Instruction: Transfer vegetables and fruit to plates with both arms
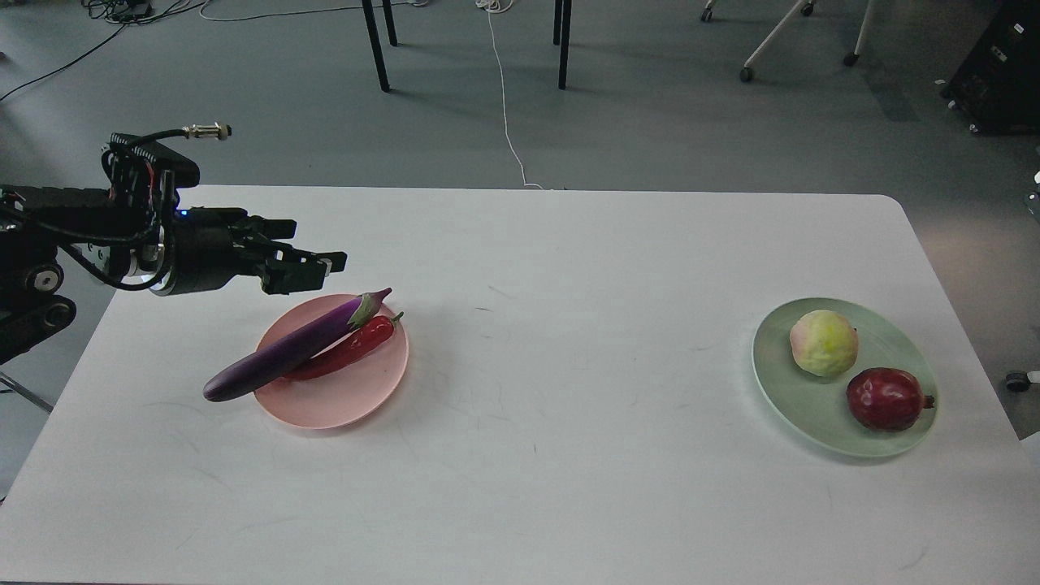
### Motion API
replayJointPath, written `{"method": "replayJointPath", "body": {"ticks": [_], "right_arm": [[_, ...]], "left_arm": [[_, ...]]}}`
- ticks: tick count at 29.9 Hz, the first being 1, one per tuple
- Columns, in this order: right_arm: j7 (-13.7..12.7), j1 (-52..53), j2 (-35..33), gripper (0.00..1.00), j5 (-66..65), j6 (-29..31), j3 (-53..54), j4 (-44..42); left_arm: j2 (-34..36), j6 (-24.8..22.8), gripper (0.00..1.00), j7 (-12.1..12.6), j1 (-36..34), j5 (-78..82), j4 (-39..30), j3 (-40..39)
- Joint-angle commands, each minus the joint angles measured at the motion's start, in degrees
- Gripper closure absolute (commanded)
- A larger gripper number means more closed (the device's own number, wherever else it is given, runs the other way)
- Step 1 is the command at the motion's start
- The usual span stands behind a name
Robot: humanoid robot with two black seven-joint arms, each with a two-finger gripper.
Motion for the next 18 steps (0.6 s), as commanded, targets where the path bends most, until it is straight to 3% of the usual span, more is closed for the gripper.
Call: {"method": "replayJointPath", "body": {"ticks": [1,9,15,18], "right_arm": [[0.00,0.02,0.09,0.02,0.00,0.00,1.12,-0.20],[0.00,0.37,0.61,0.02,0.09,0.00,2.97,-0.64],[0.00,1.51,2.72,0.02,0.09,0.00,2.88,-0.73],[0.00,2.04,4.39,0.02,0.09,0.00,2.88,-0.82]], "left_arm": [[-0.35,0.08,0.02,0.08,-0.04,-13.81,3.08,-5.14],[-7.99,0.25,0.02,0.52,-0.13,-46.69,13.71,-9.54],[-13.53,4.03,0.02,0.26,0.40,-67.60,16.10,-11.56],[-15.90,3.51,0.02,0.08,0.58,-75.79,20.57,-11.74]]}}
